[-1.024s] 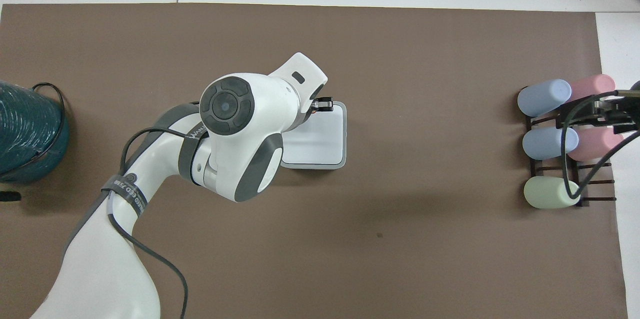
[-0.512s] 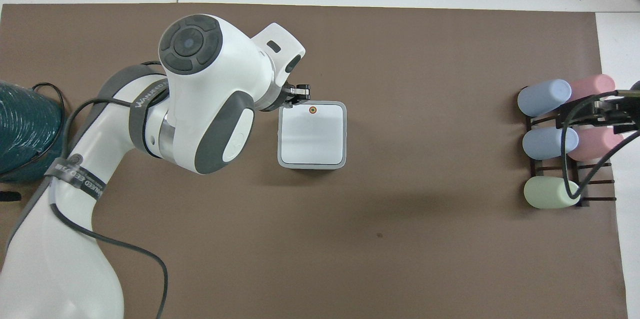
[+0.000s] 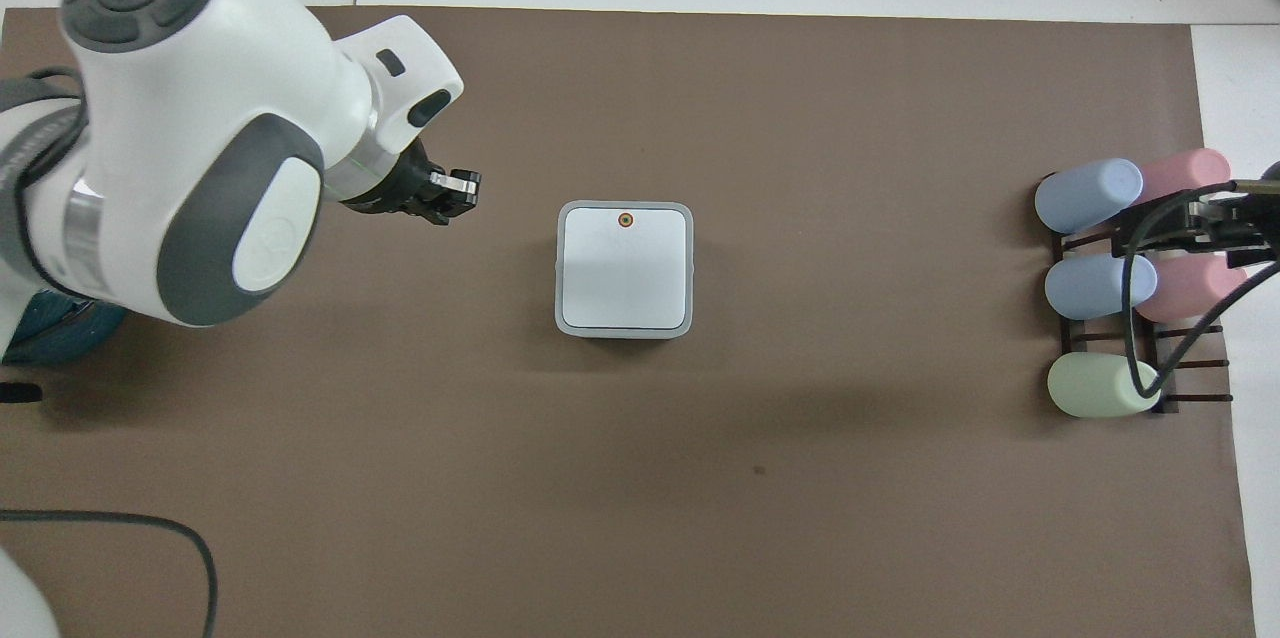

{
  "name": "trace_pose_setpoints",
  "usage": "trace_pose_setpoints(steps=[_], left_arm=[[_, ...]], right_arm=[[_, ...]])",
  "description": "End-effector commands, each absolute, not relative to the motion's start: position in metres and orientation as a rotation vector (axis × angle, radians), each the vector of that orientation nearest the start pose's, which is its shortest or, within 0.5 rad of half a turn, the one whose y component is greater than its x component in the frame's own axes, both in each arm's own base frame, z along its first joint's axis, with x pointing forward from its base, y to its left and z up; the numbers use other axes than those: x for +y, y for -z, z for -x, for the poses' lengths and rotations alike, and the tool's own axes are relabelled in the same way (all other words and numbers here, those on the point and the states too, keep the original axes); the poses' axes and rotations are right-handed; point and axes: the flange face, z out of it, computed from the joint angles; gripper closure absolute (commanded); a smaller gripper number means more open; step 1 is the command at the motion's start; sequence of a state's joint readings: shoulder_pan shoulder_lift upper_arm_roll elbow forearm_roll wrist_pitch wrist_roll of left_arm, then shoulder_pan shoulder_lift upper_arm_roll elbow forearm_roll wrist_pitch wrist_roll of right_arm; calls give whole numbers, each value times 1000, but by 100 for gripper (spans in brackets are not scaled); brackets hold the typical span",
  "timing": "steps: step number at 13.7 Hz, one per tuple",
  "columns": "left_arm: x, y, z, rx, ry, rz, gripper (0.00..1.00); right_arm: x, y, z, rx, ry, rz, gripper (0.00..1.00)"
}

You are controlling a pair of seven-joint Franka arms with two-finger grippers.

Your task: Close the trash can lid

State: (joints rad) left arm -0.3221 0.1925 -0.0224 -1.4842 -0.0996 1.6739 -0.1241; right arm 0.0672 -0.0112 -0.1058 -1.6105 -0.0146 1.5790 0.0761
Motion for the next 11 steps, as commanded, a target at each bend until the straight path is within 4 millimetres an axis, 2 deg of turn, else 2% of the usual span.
trace_pose_setpoints(steps=[1, 4, 6, 7, 8, 9, 10, 11], left_arm=[[-198, -584, -564, 393, -63, 3158, 100], [-168, -585, -564, 456, -114, 3136, 100], [-162, -587, -565, 454, -112, 3137, 90], [-163, -587, -564, 454, -109, 3137, 73], [-163, -588, -565, 454, -105, 3138, 51], [-164, -588, -565, 457, -97, 3138, 17], [-164, -588, -566, 457, -88, 3141, 5], [-166, -588, -567, 452, -74, 3143, 0]], right_arm=[[-25, -614, -545, 171, -39, 3145, 0], [-25, -614, -545, 174, -39, 3147, 0], [-25, -614, -545, 173, -39, 3145, 0], [-25, -614, -545, 174, -39, 3147, 0], [-25, -614, -545, 171, -39, 3145, 0], [-26, -614, -545, 174, -39, 3147, 0], [-26, -614, -545, 174, -39, 3145, 0], [-25, -614, -545, 171, -39, 3145, 0]])
